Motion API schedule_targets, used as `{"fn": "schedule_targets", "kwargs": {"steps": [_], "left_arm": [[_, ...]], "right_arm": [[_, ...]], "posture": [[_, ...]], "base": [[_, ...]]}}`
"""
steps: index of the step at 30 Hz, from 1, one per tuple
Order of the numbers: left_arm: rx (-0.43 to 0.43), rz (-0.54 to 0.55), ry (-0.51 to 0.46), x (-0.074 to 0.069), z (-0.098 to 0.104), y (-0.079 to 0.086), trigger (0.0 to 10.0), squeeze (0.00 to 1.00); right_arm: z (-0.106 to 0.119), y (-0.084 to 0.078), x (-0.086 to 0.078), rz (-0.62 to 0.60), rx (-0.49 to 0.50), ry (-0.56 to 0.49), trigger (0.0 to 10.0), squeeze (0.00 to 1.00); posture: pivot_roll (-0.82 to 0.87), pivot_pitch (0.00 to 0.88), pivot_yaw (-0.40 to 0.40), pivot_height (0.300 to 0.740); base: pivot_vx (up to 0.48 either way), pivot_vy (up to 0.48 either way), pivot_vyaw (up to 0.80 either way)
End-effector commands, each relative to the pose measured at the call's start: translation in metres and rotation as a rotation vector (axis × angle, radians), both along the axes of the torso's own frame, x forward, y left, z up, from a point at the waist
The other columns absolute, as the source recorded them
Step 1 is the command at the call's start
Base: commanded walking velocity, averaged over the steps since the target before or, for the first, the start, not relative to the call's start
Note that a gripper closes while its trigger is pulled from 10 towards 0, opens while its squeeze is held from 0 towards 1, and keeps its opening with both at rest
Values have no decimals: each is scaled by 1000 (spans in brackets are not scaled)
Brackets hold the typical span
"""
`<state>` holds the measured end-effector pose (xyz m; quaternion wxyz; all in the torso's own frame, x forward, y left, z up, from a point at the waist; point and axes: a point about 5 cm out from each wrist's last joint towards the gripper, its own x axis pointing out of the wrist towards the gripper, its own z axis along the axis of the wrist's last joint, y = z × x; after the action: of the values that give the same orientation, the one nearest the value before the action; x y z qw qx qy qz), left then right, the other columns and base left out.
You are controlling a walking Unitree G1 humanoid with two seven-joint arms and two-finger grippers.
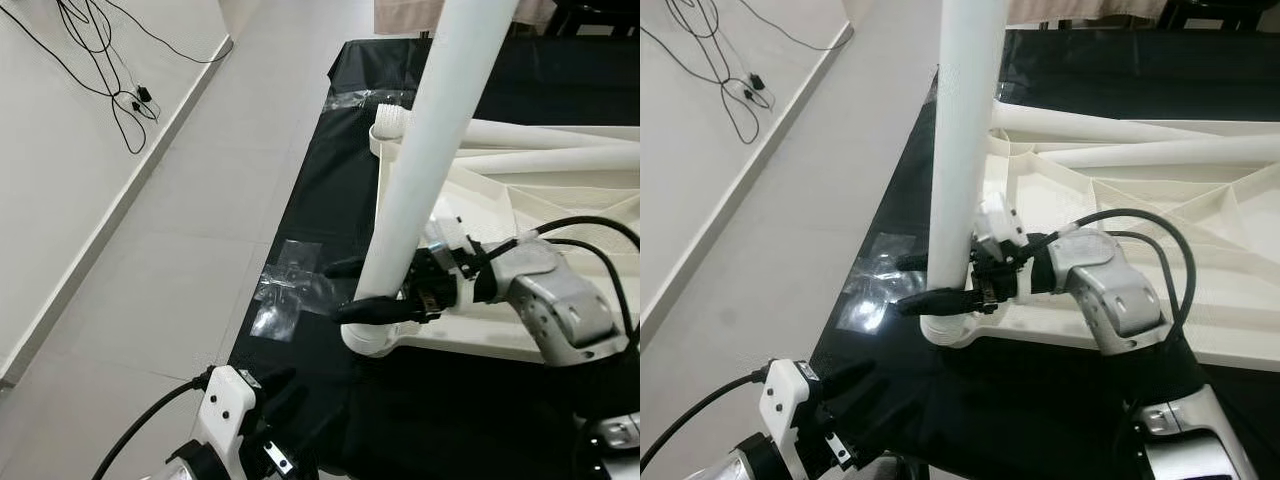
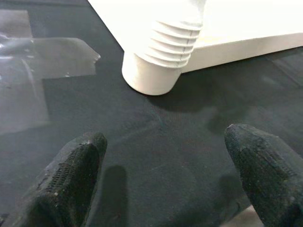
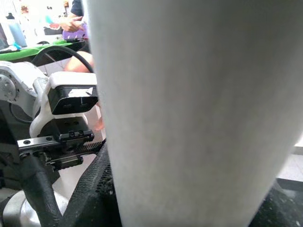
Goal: Building children table
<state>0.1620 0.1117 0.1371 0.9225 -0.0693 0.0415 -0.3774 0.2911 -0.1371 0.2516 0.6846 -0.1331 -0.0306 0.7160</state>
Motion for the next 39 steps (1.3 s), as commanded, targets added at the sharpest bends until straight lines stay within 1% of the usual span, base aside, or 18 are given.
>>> {"fn": "schedule_targets", "kwargs": {"steps": [1,7,9,11,14,16,18,19,20,21,22,23,25,27,29,31,39], "left_arm": [[9,-19,26,-5,-2,1,10000,0],[10,-20,31,-7,-3,0,10000,0],[10,-20,33,-8,-3,1,10000,0],[10,-20,34,-9,-3,1,10000,0],[10,-21,36,-9,-2,2,10000,0],[10,-21,36,-9,-2,2,10000,0],[10,-22,37,-9,-2,2,10000,0],[10,-23,38,-9,-2,2,10000,0],[10,-23,38,-9,-2,2,10000,0],[10,-23,38,-9,-2,3,10000,0],[10,-23,38,-9,-2,3,10000,0],[10,-22,38,-9,-2,3,10000,0],[10,-22,38,-9,-2,3,10000,0],[10,-21,38,-8,-2,4,10000,0],[10,-21,38,-8,-2,4,10000,0],[9,-20,38,-8,-1,4,10000,0],[7,-18,38,-8,-1,3,10000,0]], "right_arm": [[-14,-1,0,22,-63,52,10000,0],[-16,-5,3,45,-91,65,10000,0],[-14,-7,7,35,-93,61,10000,0],[-13,-8,9,33,-95,59,10000,0],[-12,-9,10,40,-131,36,10000,0],[-12,-9,10,40,-131,36,10000,0],[-11,-10,10,49,-147,28,10000,0],[-10,-10,9,64,-176,19,10000,0],[-10,-10,9,64,-176,19,10000,0],[-11,-11,8,80,-215,5,10000,0],[-11,-11,8,80,-215,5,10000,0],[-12,-11,6,99,-254,-11,10000,0],[-12,-11,6,99,-254,-11,10000,0],[-13,-9,2,139,-302,-28,10000,0],[-13,-9,2,139,-302,-28,10000,0],[-13,-6,-2,173,-328,-41,10000,0],[-9,-6,-2,197,-363,-62,10000,0]], "posture": [[68,303,104,740],[70,303,104,740],[75,305,105,740],[77,308,109,740],[80,314,111,740],[80,314,111,740],[80,314,111,740],[79,318,114,740],[79,318,114,740],[79,321,114,740],[79,321,114,740],[79,321,114,740],[79,321,114,740],[78,325,116,740],[78,325,116,740],[78,324,112,740],[77,326,110,740]], "base": [[0,0,0],[0,0,0],[0,0,0],[0,0,0],[0,0,0],[0,0,0],[0,0,0],[0,0,0],[0,0,0],[0,0,0],[0,0,0],[0,0,0],[0,0,0],[0,0,0],[0,0,0],[0,0,0],[0,0,0]]}}
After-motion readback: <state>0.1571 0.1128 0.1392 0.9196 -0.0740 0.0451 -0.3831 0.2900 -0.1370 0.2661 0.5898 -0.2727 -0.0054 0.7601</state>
